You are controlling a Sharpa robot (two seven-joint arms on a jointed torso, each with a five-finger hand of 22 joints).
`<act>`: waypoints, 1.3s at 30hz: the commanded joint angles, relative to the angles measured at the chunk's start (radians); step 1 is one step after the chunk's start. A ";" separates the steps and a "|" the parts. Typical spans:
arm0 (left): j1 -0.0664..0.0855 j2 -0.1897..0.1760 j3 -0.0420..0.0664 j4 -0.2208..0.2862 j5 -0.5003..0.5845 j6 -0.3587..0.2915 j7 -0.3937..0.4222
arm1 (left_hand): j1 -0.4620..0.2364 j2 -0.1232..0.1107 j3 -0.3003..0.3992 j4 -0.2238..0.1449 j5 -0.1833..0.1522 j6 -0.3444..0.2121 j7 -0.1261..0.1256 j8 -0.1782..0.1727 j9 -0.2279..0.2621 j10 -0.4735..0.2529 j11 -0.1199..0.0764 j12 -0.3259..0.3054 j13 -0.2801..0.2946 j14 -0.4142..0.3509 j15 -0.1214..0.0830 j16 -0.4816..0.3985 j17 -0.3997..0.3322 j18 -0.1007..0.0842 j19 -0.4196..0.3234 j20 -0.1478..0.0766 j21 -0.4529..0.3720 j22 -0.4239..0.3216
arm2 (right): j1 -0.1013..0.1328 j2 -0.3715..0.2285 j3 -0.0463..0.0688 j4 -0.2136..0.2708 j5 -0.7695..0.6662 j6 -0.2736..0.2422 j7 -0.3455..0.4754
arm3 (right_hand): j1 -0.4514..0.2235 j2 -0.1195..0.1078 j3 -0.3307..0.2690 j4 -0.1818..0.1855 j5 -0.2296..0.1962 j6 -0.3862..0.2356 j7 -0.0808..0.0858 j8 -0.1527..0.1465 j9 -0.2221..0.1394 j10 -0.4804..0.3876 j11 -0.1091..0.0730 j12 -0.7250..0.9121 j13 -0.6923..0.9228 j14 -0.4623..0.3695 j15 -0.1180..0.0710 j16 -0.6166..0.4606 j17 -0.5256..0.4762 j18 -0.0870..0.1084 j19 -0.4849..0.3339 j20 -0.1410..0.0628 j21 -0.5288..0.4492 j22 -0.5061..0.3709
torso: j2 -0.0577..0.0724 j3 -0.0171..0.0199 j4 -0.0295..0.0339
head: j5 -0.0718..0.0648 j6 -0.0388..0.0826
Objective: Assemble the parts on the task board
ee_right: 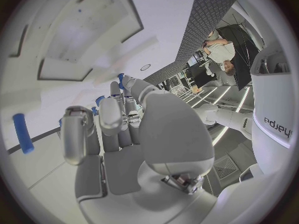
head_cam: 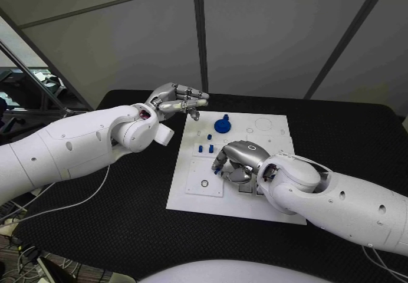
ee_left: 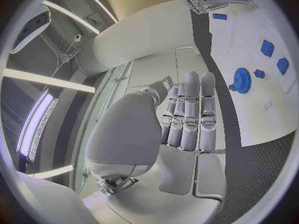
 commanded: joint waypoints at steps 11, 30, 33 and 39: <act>0.002 0.002 0.001 -0.001 0.007 0.017 0.003 | -0.006 0.000 0.000 -0.002 0.005 0.001 0.005 -0.004 0.001 -0.002 0.008 -0.005 0.001 -0.002 0.005 -0.002 -0.001 0.002 -0.007 0.000 -0.004 -0.001 | -0.002 0.013 -0.020 -0.006 -0.050 0.003 -0.024 | -0.079 -0.062 -0.034 -0.026 -0.030 -0.072 0.033 -0.010 -0.011 -0.166 0.040 -0.004 -0.035 -0.010 0.029 -0.059 -0.086 0.019 -0.025 0.022 -0.117 0.030 | -0.001 -0.0008 0.0005 | 0.002 -0.001; 0.002 0.006 0.001 -0.009 0.007 0.030 -0.003 | -0.007 0.000 0.000 -0.002 0.005 0.000 0.006 -0.005 0.001 -0.003 0.009 -0.005 0.001 -0.003 0.005 -0.004 -0.002 0.002 -0.007 0.000 -0.005 -0.003 | -0.004 -0.023 -0.022 0.033 -0.023 -0.191 0.031 | -0.075 -0.060 -0.047 -0.039 -0.021 -0.080 0.031 -0.010 -0.011 -0.163 0.039 0.005 -0.031 -0.009 0.029 -0.063 -0.096 0.025 -0.032 0.023 -0.141 0.007 | -0.001 0.0010 -0.0002 | -0.004 0.012; 0.001 0.006 0.001 -0.011 0.007 0.031 -0.004 | -0.007 0.000 0.000 -0.002 0.005 0.000 0.006 -0.005 0.001 -0.003 0.009 -0.005 0.001 -0.003 0.005 -0.004 -0.002 0.002 -0.007 0.000 -0.005 -0.003 | -0.004 -0.050 -0.022 0.057 -0.006 -0.206 0.035 | -0.076 -0.060 -0.048 -0.041 -0.020 -0.082 0.030 -0.010 -0.011 -0.159 0.038 0.006 -0.030 -0.009 0.028 -0.063 -0.097 0.025 -0.032 0.023 -0.142 0.006 | -0.001 0.0004 -0.0008 | -0.006 0.017; 0.001 0.003 0.001 -0.012 0.007 0.033 -0.005 | -0.007 0.000 0.000 -0.002 0.005 0.000 0.006 -0.005 0.001 -0.003 0.009 -0.005 0.001 -0.003 0.005 -0.004 -0.002 0.002 -0.007 0.000 -0.005 -0.003 | -0.002 -0.130 0.005 0.100 0.016 -0.179 0.002 | -0.076 -0.064 -0.053 -0.045 -0.020 -0.086 0.024 -0.011 -0.012 -0.155 0.037 0.006 -0.030 -0.009 0.027 -0.063 -0.099 0.025 -0.031 0.022 -0.144 0.005 | -0.002 -0.0006 -0.0017 | -0.017 0.029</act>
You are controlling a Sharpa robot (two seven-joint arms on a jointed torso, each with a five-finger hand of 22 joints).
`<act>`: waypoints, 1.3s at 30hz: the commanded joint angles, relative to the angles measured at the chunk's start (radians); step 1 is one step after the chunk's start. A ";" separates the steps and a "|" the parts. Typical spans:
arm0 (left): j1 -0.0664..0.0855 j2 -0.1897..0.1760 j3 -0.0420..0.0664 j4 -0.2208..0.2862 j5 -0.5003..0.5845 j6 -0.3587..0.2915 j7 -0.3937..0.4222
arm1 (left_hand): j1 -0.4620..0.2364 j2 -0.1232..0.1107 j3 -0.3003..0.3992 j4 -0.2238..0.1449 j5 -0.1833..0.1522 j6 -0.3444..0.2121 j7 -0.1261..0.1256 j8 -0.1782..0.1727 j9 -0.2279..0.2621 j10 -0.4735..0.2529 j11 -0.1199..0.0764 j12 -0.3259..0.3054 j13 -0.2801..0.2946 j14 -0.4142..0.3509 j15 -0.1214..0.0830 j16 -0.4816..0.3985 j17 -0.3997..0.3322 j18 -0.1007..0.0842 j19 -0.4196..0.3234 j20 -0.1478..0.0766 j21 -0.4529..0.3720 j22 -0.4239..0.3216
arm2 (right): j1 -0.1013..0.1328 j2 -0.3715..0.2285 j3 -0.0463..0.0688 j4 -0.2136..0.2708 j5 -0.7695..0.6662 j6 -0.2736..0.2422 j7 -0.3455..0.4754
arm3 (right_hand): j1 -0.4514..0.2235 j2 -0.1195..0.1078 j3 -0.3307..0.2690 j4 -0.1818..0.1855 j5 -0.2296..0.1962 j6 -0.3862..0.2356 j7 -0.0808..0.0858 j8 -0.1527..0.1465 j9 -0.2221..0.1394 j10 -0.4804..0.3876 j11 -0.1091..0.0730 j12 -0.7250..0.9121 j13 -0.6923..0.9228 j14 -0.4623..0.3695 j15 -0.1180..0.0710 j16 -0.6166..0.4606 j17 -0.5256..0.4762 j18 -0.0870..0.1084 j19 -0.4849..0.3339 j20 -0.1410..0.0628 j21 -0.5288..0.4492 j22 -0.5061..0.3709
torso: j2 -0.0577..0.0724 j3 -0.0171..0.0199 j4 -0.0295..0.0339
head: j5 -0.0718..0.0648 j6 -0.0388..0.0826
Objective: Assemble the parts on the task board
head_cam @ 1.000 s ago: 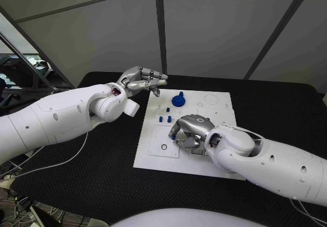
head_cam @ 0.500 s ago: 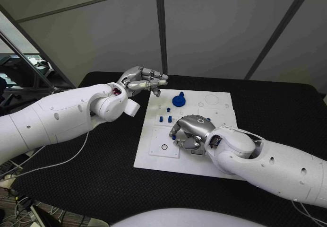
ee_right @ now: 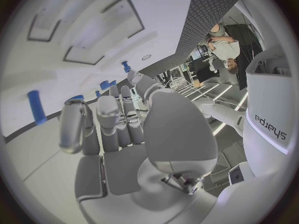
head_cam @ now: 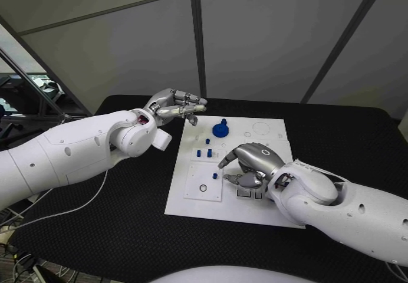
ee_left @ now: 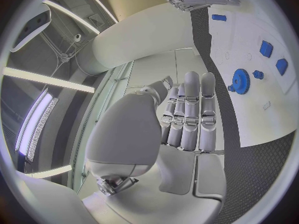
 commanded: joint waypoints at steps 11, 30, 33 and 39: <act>0.002 -0.002 0.000 -0.001 0.006 0.018 0.000 | -0.007 0.001 0.000 -0.002 0.005 0.000 0.006 -0.006 0.002 0.001 0.005 -0.005 0.001 -0.003 0.005 -0.006 -0.001 0.002 -0.007 0.000 -0.006 -0.002 | 0.027 -0.126 0.091 0.017 0.025 0.089 -0.077 | -0.008 -0.022 -0.048 -0.012 -0.004 -0.035 -0.026 -0.001 -0.002 -0.012 0.003 -0.003 -0.001 0.000 0.006 -0.008 -0.014 0.011 -0.005 -0.002 -0.016 -0.004 | 0.000 0.0003 -0.0022 | -0.032 0.032; 0.001 0.000 0.000 -0.003 0.006 0.020 -0.001 | -0.007 0.002 0.001 -0.003 0.005 0.000 0.005 -0.006 0.002 0.001 0.005 -0.005 0.001 -0.003 0.005 -0.007 -0.002 0.002 -0.007 0.001 -0.008 -0.003 | 0.032 -0.097 0.098 -0.032 -0.011 0.201 -0.121 | 0.013 0.015 -0.076 -0.009 -0.006 -0.035 -0.022 0.003 0.000 -0.001 0.001 0.008 0.003 0.003 0.006 -0.001 -0.016 0.009 0.002 -0.001 -0.013 -0.001 | 0.001 -0.0011 -0.0004 | -0.034 0.029; 0.001 0.000 0.000 -0.003 0.006 0.020 -0.002 | -0.007 0.002 0.001 -0.003 0.005 0.000 0.005 -0.006 0.002 0.001 0.005 -0.005 0.001 -0.003 0.005 -0.007 -0.002 0.002 -0.007 0.001 -0.008 -0.003 | 0.032 -0.095 0.098 -0.035 -0.024 0.205 -0.133 | 0.016 0.023 -0.071 -0.010 -0.005 -0.032 -0.020 0.004 0.000 0.008 0.000 0.010 0.003 0.004 0.005 0.003 -0.013 0.008 0.004 -0.002 -0.012 0.001 | 0.001 -0.0006 -0.0007 | -0.035 0.028; 0.002 0.001 0.000 -0.005 0.006 0.021 -0.002 | -0.007 0.002 0.001 -0.003 0.005 0.000 0.005 -0.006 0.002 0.001 0.005 -0.005 0.001 -0.003 0.005 -0.007 -0.002 0.002 -0.007 0.001 -0.008 -0.003 | 0.032 -0.092 0.098 -0.041 -0.040 0.206 -0.146 | 0.021 0.033 -0.061 -0.012 -0.004 -0.024 -0.015 0.004 0.001 0.018 -0.002 0.008 0.002 0.004 0.003 0.006 -0.013 0.008 0.006 -0.004 -0.010 0.003 | 0.000 -0.0006 -0.0008 | -0.038 0.029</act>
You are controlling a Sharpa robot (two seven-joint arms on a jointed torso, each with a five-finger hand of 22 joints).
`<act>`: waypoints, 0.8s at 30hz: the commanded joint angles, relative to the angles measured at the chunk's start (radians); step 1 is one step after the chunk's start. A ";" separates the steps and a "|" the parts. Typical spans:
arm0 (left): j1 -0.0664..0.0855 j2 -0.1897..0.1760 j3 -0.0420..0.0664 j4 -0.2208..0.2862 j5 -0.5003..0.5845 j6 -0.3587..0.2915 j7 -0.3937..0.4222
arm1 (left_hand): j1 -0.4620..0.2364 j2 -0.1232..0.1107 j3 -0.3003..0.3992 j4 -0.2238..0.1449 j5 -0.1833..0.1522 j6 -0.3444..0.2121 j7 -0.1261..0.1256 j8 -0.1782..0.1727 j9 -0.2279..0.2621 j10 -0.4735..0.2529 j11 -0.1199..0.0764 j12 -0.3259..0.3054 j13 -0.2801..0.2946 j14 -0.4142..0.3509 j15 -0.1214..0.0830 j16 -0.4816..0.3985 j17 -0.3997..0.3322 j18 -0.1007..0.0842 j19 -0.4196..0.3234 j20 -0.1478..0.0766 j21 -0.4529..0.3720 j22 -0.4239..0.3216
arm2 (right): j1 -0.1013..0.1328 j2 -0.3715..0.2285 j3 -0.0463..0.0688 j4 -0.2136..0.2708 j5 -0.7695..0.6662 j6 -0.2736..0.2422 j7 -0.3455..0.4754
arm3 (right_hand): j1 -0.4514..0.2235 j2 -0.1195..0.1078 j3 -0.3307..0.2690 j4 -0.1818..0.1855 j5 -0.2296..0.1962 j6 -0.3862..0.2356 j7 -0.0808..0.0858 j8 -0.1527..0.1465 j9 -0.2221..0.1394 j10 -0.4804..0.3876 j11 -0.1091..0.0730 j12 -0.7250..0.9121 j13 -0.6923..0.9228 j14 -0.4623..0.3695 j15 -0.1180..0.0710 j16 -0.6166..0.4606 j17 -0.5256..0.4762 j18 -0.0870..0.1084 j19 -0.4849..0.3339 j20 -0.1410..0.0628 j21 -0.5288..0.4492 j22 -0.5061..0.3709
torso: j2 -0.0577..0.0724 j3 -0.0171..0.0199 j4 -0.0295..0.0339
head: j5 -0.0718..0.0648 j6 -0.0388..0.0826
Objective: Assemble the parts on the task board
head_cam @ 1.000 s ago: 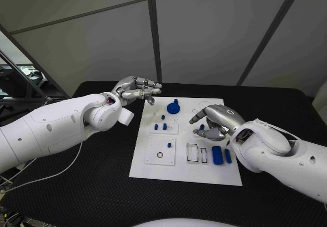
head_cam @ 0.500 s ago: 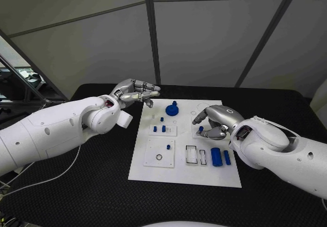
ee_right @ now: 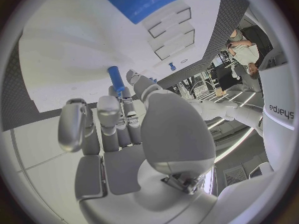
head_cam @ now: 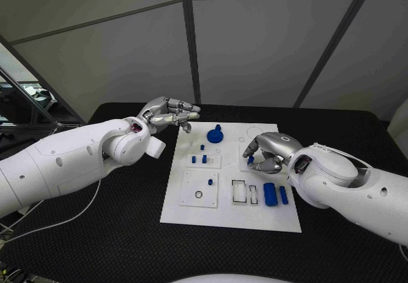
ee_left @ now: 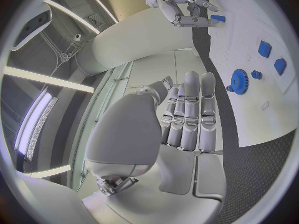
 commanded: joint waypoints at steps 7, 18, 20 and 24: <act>0.002 0.003 0.001 -0.001 0.006 0.013 0.002 | -0.007 0.002 0.001 -0.003 0.005 0.000 0.005 -0.007 0.001 0.001 0.005 -0.005 0.001 -0.003 0.005 -0.003 -0.001 0.002 -0.007 0.001 -0.004 -0.001 | 0.002 0.008 0.001 -0.010 -0.033 0.028 -0.023 | 0.001 0.015 0.013 -0.001 -0.004 0.009 0.008 0.005 0.002 0.012 0.001 0.002 -0.001 0.005 0.003 0.009 0.004 0.007 0.009 -0.005 0.007 0.007 | -0.001 0.0006 -0.0008 | -0.003 0.001; 0.002 0.003 0.001 -0.002 0.006 0.015 0.000 | -0.008 0.003 0.001 -0.002 0.005 0.000 0.005 -0.007 0.002 0.001 0.005 -0.005 0.001 -0.003 0.006 -0.004 -0.001 0.002 -0.007 0.001 -0.005 -0.002 | 0.002 0.011 0.001 -0.014 -0.037 0.020 -0.024 | -0.001 0.039 0.072 -0.002 -0.003 0.046 0.012 0.011 0.005 0.125 -0.022 0.027 0.008 0.016 -0.017 0.050 0.044 -0.007 0.036 -0.019 0.061 0.060 | 0.000 0.0003 -0.0011 | -0.004 0.000; 0.002 0.003 0.001 -0.003 0.006 0.015 0.000 | -0.008 0.003 0.001 -0.002 0.005 0.000 0.005 -0.007 0.002 0.001 0.005 -0.005 0.001 -0.003 0.006 -0.004 -0.001 0.002 -0.007 0.001 -0.005 -0.002 | 0.002 0.011 0.001 -0.012 -0.037 0.016 -0.022 | 0.000 0.046 0.081 -0.003 -0.004 0.064 0.005 0.016 0.008 0.160 -0.033 0.037 0.013 0.020 -0.025 0.063 0.057 -0.011 0.043 -0.026 0.076 0.075 | -0.001 0.0006 -0.0008 | -0.005 -0.001; 0.002 0.003 0.001 -0.002 0.006 0.015 -0.001 | -0.008 0.003 0.001 -0.002 0.005 0.000 0.005 -0.007 0.002 0.001 0.005 -0.005 0.001 -0.003 0.006 -0.004 -0.001 0.002 -0.007 0.001 -0.005 -0.002 | 0.002 0.010 0.001 -0.010 -0.042 0.002 -0.023 | 0.006 0.059 0.090 -0.006 -0.004 0.098 -0.009 0.027 0.015 0.214 -0.051 0.051 0.025 0.023 -0.039 0.077 0.071 -0.016 0.052 -0.039 0.096 0.094 | -0.001 0.0005 -0.0004 | -0.006 -0.002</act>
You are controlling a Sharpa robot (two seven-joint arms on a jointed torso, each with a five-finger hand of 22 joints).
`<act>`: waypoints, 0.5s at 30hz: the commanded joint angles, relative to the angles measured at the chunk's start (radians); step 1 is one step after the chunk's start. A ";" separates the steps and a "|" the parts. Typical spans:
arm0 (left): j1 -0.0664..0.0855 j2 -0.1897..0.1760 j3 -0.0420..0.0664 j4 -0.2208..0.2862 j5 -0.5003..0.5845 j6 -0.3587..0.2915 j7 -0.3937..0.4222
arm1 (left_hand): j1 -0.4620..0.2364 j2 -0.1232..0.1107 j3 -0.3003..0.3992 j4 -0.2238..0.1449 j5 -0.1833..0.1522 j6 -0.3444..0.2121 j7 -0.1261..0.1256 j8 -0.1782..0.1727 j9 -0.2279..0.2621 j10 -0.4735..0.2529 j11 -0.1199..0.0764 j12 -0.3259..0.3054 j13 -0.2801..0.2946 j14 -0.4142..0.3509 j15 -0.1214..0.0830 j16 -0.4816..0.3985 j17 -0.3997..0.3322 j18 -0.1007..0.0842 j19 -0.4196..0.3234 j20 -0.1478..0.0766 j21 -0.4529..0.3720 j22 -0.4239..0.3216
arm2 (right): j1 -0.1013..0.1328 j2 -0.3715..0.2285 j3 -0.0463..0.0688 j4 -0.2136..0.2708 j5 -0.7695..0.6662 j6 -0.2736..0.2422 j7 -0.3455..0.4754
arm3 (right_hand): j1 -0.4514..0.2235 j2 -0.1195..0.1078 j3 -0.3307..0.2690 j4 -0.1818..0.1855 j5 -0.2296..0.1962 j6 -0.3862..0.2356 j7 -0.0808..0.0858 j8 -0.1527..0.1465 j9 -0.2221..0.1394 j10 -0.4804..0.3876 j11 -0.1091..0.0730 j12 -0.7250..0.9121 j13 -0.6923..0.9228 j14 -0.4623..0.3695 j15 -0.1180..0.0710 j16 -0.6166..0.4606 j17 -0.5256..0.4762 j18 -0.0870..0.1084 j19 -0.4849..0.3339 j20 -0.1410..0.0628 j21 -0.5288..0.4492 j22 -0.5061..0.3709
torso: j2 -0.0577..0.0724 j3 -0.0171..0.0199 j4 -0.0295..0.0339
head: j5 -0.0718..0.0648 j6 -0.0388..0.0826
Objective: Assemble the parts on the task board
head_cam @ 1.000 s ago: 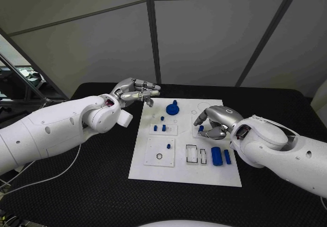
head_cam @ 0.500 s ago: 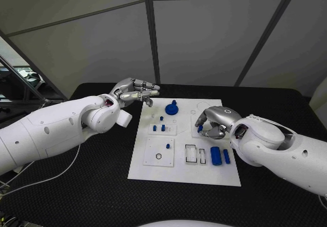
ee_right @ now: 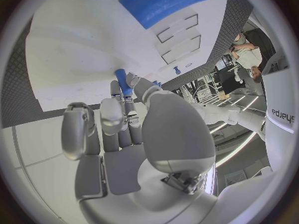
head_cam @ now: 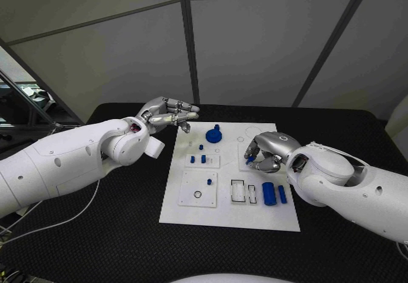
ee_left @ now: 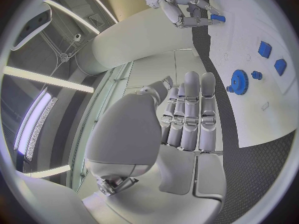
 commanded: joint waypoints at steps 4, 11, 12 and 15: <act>0.001 0.001 0.001 0.000 0.005 0.011 0.002 | -0.008 0.003 0.001 -0.002 0.005 0.000 0.005 -0.004 0.001 0.001 0.005 -0.005 0.001 -0.003 0.006 -0.004 -0.001 0.002 -0.007 0.001 -0.005 -0.001 | 0.002 -0.001 0.001 0.010 -0.019 -0.035 0.002 | 0.012 0.029 0.012 -0.007 -0.001 0.032 -0.012 0.009 0.007 0.052 -0.020 0.013 0.018 0.012 -0.017 0.015 0.012 -0.019 0.035 -0.018 0.021 0.108 | 0.000 0.0001 0.0004 | -0.001 -0.002; 0.001 0.001 0.001 -0.001 0.005 0.012 0.001 | -0.008 0.004 0.001 -0.002 0.005 0.001 0.005 -0.004 0.001 0.001 0.005 -0.006 0.001 -0.003 0.006 -0.006 -0.002 0.002 -0.007 0.001 -0.006 -0.002 | 0.001 -0.017 0.001 0.046 -0.017 -0.077 0.009 | 0.015 0.029 0.013 -0.012 0.002 0.037 -0.013 0.008 0.009 0.058 -0.022 0.011 0.021 0.012 -0.019 0.016 0.013 -0.022 0.040 -0.021 0.031 0.118 | -0.001 0.0008 -0.0009 | 0.000 -0.001; 0.001 0.001 0.001 -0.002 0.005 0.012 0.001 | -0.008 0.004 0.001 -0.002 0.005 0.001 0.005 -0.004 0.001 0.001 0.005 -0.006 0.001 -0.003 0.006 -0.006 -0.002 0.002 -0.007 0.001 -0.006 -0.002 | 0.001 -0.022 0.001 0.056 -0.015 -0.083 0.010 | 0.016 0.029 0.013 -0.013 0.003 0.037 -0.014 0.008 0.009 0.059 -0.023 0.010 0.021 0.012 -0.020 0.015 0.012 -0.022 0.040 -0.021 0.033 0.119 | -0.002 0.0006 -0.0008 | 0.000 -0.001; 0.001 0.002 0.001 -0.003 0.005 0.013 0.001 | -0.008 0.004 0.001 -0.002 0.005 0.001 0.005 -0.004 0.001 0.001 0.005 -0.006 0.001 -0.003 0.006 -0.006 -0.002 0.002 -0.007 0.001 -0.006 -0.002 | 0.001 -0.035 0.011 0.086 -0.007 -0.100 0.013 | 0.017 0.027 0.014 -0.016 0.004 0.037 -0.013 0.007 0.009 0.058 -0.022 0.009 0.022 0.012 -0.020 0.015 0.011 -0.023 0.041 -0.022 0.035 0.121 | -0.002 0.0003 -0.0004 | 0.000 0.000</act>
